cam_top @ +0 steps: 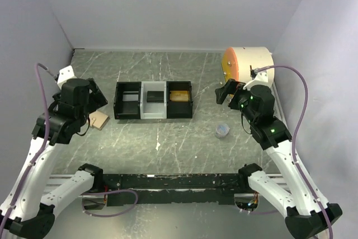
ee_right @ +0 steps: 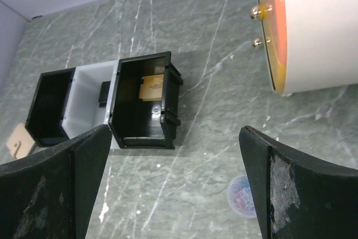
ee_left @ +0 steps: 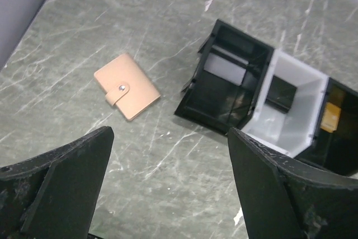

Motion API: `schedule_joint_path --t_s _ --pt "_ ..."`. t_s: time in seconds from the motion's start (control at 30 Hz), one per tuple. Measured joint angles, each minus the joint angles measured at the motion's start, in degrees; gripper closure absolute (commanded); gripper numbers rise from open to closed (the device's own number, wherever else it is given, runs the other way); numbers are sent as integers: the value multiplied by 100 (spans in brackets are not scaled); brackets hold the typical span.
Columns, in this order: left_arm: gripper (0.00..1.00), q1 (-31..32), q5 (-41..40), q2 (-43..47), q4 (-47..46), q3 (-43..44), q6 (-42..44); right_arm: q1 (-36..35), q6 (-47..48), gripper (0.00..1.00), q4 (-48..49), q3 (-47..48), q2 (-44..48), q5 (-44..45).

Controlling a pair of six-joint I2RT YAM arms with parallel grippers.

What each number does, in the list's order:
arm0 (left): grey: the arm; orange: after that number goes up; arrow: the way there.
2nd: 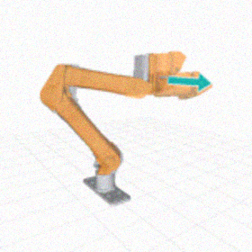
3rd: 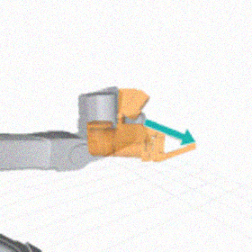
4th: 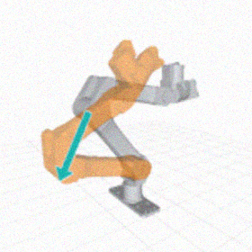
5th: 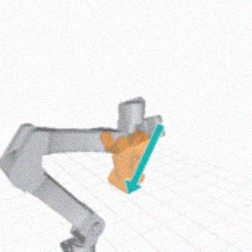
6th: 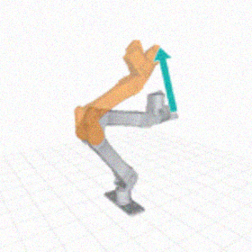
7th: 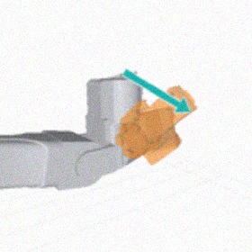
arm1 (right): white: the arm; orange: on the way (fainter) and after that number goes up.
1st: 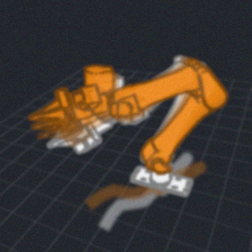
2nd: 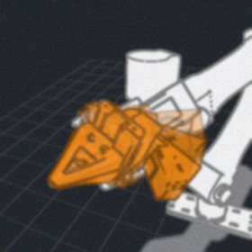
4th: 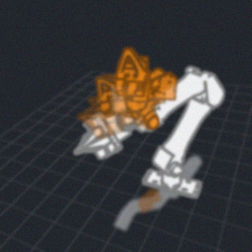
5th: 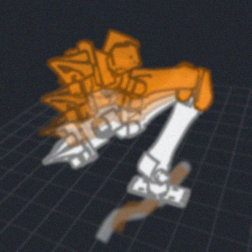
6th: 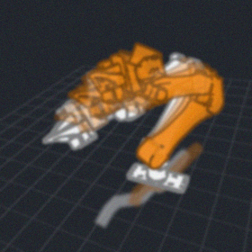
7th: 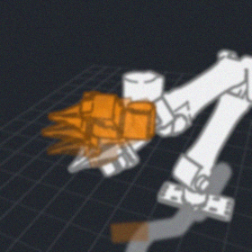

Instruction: Take the credit cards out of the card holder

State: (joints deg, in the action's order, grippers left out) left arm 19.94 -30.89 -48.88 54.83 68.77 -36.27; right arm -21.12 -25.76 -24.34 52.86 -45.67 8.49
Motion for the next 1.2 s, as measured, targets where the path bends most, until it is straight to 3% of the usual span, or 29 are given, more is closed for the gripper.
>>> schedule_joint_path --t_s 0.17,0.37,0.6,0.87,1.0,1.2 --pt "6 -151 125 -120 -83 -483 13 -11 -278 0 238 -295 83 -304" --pt "6 -256 354 -787 -142 -566 85 -33 -407 0 1093 -962 68 -1493" --pt "6 -892 754 -1423 -299 -852 17 -260 -317 0 1537 -831 -1276 -2962" --pt "6 -2017 1567 -1810 -728 -1401 -157 -1211 380 0 1137 -50 -2378 -3053" --pt "6 -2627 1860 -2168 -931 -1521 -216 -1294 525 0 1071 -50 -2413 -2931" --pt "6 -3036 2050 -2732 -1226 -1565 -278 -1303 619 0 1023 -31 -2632 -2651"
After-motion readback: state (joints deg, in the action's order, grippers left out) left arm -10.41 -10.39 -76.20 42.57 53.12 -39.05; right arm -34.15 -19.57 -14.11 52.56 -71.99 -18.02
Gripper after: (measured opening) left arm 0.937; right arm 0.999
